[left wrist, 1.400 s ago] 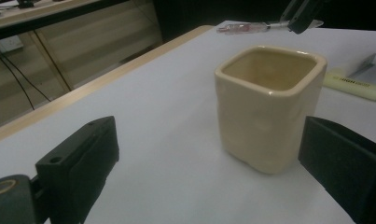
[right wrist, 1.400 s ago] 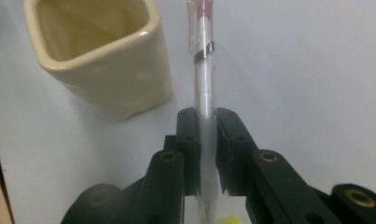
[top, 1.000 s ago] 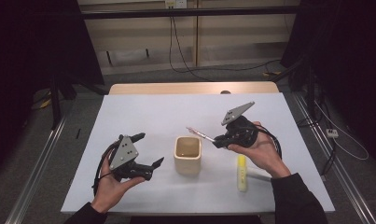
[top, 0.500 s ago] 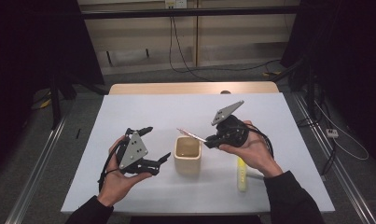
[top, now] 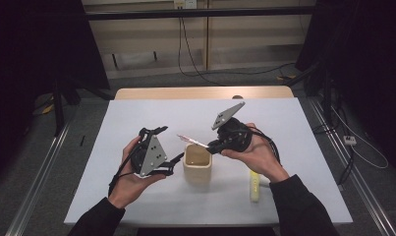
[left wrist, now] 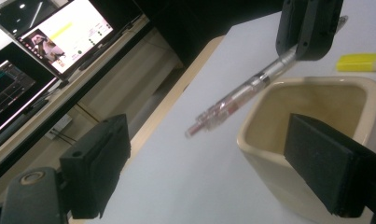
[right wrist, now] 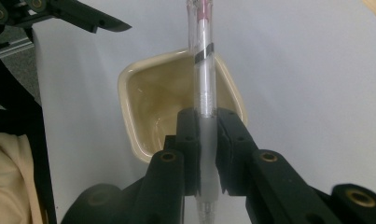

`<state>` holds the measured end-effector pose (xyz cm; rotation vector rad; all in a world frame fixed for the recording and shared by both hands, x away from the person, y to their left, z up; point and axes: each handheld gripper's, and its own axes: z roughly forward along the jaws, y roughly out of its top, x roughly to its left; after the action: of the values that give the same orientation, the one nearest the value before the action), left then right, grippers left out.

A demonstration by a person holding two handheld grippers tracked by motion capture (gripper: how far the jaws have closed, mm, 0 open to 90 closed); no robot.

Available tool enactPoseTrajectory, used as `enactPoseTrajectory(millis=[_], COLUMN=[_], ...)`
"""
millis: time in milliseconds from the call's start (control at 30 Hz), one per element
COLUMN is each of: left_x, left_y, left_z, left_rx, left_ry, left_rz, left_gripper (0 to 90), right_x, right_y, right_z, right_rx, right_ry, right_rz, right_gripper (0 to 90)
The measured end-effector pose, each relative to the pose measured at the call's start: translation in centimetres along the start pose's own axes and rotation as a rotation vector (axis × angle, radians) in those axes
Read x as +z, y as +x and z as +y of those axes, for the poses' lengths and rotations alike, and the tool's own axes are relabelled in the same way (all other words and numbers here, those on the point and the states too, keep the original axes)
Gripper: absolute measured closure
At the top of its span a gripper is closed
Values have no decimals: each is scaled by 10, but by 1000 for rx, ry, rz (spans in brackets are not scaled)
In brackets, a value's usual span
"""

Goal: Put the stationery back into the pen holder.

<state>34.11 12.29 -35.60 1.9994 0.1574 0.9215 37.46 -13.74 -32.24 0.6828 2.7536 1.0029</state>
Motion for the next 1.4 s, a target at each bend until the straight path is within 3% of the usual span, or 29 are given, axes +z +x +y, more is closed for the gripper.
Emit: enactPoseTrajectory(millis=[133,600,633,667,767,867,1200,1400], left_x=[-1,1,1,1,2,3,5,7], left_y=[-2,-13,-13,-14,-15,-17,-25,-33], left_z=[0,-2,-1,-2,-2,-3,-7,-9], left_rx=[56,227,251,247,292,307,428,522], left_ry=[19,91,105,107,131,133,171,198], left_rz=[42,105,103,92,107,104,109,130], left_gripper=[155,259,267,288,330,378,532,619], right_x=[3,13,14,15,19,22,33,37], right_y=[3,7,8,9,11,12,17,18], right_z=[4,27,28,29,33,38,51,54], right_rx=[-5,-44,-45,-50,-57,-62,-80,-84], right_ry=[5,30,34,33,39,41,58,59], right_rz=[11,32,36,38,46,53,76,80], right_gripper=[802,803,803,803,803,803,803,802])
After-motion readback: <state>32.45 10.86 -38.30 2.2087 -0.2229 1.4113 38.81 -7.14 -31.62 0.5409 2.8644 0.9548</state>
